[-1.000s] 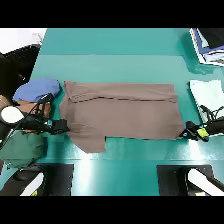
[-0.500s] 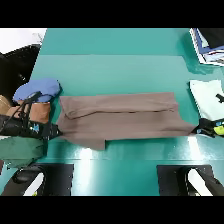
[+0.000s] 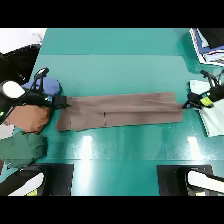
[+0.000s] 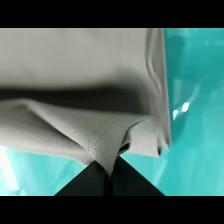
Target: Fold the shirts.
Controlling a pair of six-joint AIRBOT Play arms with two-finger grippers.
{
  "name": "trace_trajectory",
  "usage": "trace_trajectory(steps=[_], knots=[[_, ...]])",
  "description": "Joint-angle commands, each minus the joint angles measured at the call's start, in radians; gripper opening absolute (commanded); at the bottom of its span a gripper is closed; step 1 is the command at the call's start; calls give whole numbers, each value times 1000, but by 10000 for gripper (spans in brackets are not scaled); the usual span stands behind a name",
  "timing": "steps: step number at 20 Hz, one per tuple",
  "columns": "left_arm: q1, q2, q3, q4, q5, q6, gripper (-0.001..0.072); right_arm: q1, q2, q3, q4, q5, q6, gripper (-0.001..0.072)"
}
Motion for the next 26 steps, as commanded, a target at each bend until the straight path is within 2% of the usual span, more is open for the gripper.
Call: trace_trajectory(steps=[1, 2, 3, 4, 5, 8, 9, 10, 11, 12, 16, 19, 22, 25, 26], knots=[[1, -151, 85, 3, 134, 14, 27, 18, -164, 142, 85, -15, 1, 18], [1, -166, 98, 3, 142, 12, 30, 17, -195, 175, 97, -11, 1, 57], [1, -170, 108, 2, 142, 10, 141, 11, -219, 203, 118, -7, 1, 266], [1, -170, 117, 2, 139, 6, 482, 1, -241, 229, 158, 1, -5, 394], [1, -170, 131, 2, 121, 6, 631, -9, -251, 243, 206, 18, -33, 394], [1, -166, 194, 3, -26, 7, 609, -72, -238, 241, 212, 66, -92, 394], [1, -166, 204, -8, -61, 7, 557, -102, -236, 241, 200, 84, -97, 419], [1, -166, 204, -24, -83, 10, 294, -136, -239, 241, 197, 103, -97, 506], [1, -166, 204, -39, -95, 16, 64, -170, -245, 237, 200, 112, -97, 564], [1, -166, 204, -53, -95, 15, 37, -194, -248, 220, 200, 111, -97, 564], [0, -167, 204, -133, -86, 15, 36, -233, -296, 75, 235, 58, -151, 564], [0, -171, 204, -165, -71, 14, 27, -211, -340, -13, 346, 8, -202, 562], [-50, -174, 204, -176, -25, 14, 27, -151, -353, -31, 364, -40, -234, 546], [-164, -202, 204, -179, 69, -9, 26, -97, -347, 29, 365, -21, -251, 119], [-200, -219, 206, -183, 104, -30, 26, -84, -335, 56, 365, 6, -254, 56]])
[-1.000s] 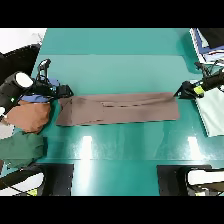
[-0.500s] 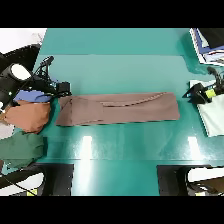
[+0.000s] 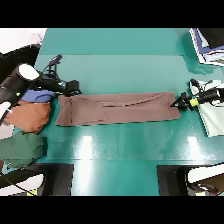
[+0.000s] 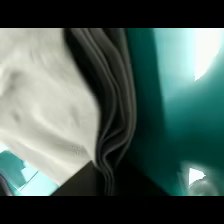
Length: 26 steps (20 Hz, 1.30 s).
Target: Fold the shirts.
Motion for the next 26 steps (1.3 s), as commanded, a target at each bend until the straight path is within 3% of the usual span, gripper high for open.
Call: trace_trajectory(steps=[1, 7, 12, 20, 26], knots=[[-120, -51, 10, -26, 127, -51, 27, 57, 31, 70, 28, 65, -26, 16], [-333, -309, 198, -51, 142, -51, 27, 177, 259, 231, 167, 93, 40, 15], [-411, -450, 266, -64, 139, -53, 26, 328, 330, 377, 261, 93, 78, 15], [-389, -447, 266, -45, 134, -51, 27, 548, 328, 467, 262, 6, 83, 15], [-127, -164, 266, 115, 20, -51, 27, 748, 292, 469, 263, -143, 61, 15]])
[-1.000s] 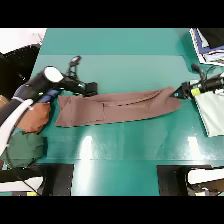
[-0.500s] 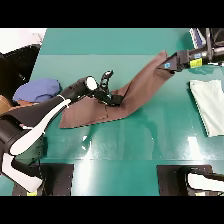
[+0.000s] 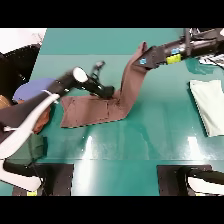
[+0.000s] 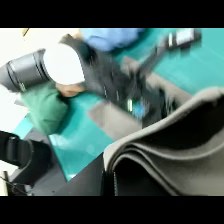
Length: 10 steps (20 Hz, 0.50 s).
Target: Fold the shirts.
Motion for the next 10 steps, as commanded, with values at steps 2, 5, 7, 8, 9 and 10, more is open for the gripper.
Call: trace_trajectory(steps=[2, 5, 7, 8, 9, 10], knots=[[241, 256, 1, 161, -95, 2, 27, 202, -76, 4, 0, -153, -18, 16], [405, 419, 1, 243, -119, 2, 27, 367, -185, 5, 0, -295, -64, 28], [489, 482, 0, 256, -139, 2, 27, 456, -270, 5, 0, -392, -79, 146], [523, 502, 0, 256, -151, 2, 27, 486, -301, 6, -2, -423, -100, 206], [549, 512, 0, 256, -160, 2, 27, 507, -333, 21, -2, -434, -132, 358], [565, 514, 0, 256, -172, 3, 27, 518, -367, 53, -5, -423, -139, 469]])
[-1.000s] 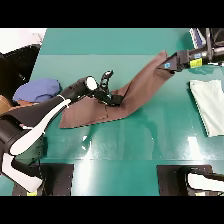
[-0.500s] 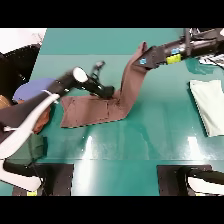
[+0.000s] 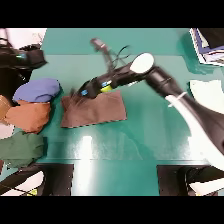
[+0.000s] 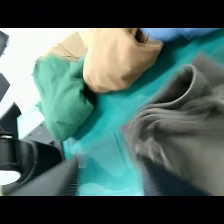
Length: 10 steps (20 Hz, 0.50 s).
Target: Fold the shirts.
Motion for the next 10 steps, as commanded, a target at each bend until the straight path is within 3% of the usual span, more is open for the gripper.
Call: trace_trajectory(steps=[1, 2, 5, 10], knots=[[98, 60, 0, 27, -52, 9, 27, 81, -119, 75, -14, -29, -49, 467], [100, 60, 0, 27, -66, 9, 27, 68, -137, 116, -39, 31, -33, 431], [100, 60, 0, 25, -76, 19, 27, -17, -122, 121, -151, 172, 46, 427], [100, 60, 0, 25, -116, 36, 28, -279, 34, -235, -195, 189, 107, 427]])
